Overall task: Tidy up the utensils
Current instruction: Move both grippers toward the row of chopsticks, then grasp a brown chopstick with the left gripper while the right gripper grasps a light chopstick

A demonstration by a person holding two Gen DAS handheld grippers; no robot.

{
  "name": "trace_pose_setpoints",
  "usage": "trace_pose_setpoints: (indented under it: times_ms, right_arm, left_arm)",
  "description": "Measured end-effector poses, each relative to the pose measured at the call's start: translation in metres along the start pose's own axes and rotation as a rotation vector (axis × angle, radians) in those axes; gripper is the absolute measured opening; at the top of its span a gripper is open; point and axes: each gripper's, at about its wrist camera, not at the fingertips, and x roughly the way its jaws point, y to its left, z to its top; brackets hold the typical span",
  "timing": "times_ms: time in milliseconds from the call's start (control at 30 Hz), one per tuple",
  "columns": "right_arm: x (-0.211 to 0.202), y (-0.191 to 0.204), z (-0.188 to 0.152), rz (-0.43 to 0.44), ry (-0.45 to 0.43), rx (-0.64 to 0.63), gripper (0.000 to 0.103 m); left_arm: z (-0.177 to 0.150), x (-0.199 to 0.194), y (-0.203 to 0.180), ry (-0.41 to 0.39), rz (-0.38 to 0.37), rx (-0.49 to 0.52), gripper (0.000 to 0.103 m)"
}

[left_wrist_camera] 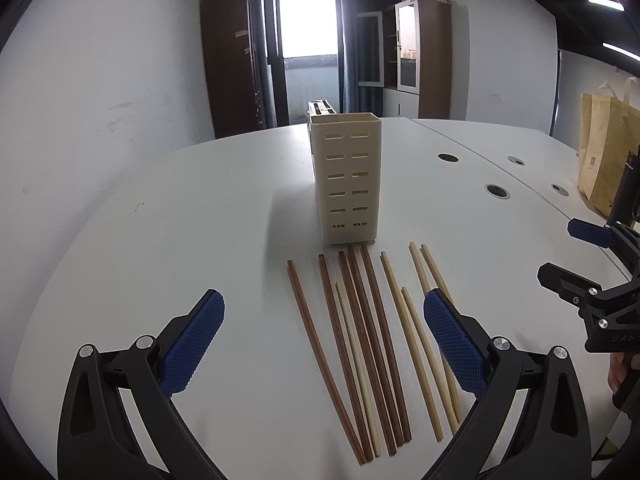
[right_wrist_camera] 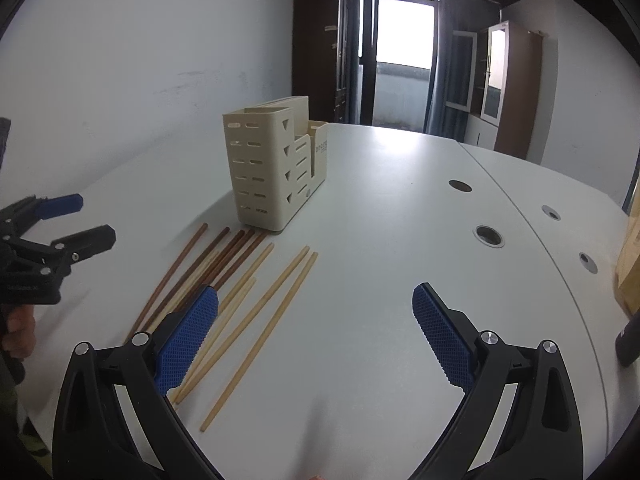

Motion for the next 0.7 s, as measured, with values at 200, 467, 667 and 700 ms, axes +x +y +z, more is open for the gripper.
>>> trace_pose_setpoints:
  times_ms: [200, 467, 667, 700]
  right_arm:
    - [0.02, -0.001, 0.012, 0.021, 0.064, -0.009, 0.099]
    - [0.046, 0.003, 0.031, 0.045, 0.173, -0.012, 0.099]
    - [0.069, -0.002, 0.043, 0.051, 0.254, 0.03, 0.099]
    - [0.073, -0.002, 0.045, 0.05, 0.271, 0.031, 0.099]
  left_arm:
    - [0.015, 0.021, 0.02, 0.057, 0.003, -0.067, 0.097]
    - [0.029, 0.055, 0.039, 0.166, 0.023, -0.058, 0.097]
    - [0.036, 0.082, 0.05, 0.25, 0.001, -0.11, 0.097]
    - [0.037, 0.085, 0.05, 0.262, 0.0, -0.112, 0.097]
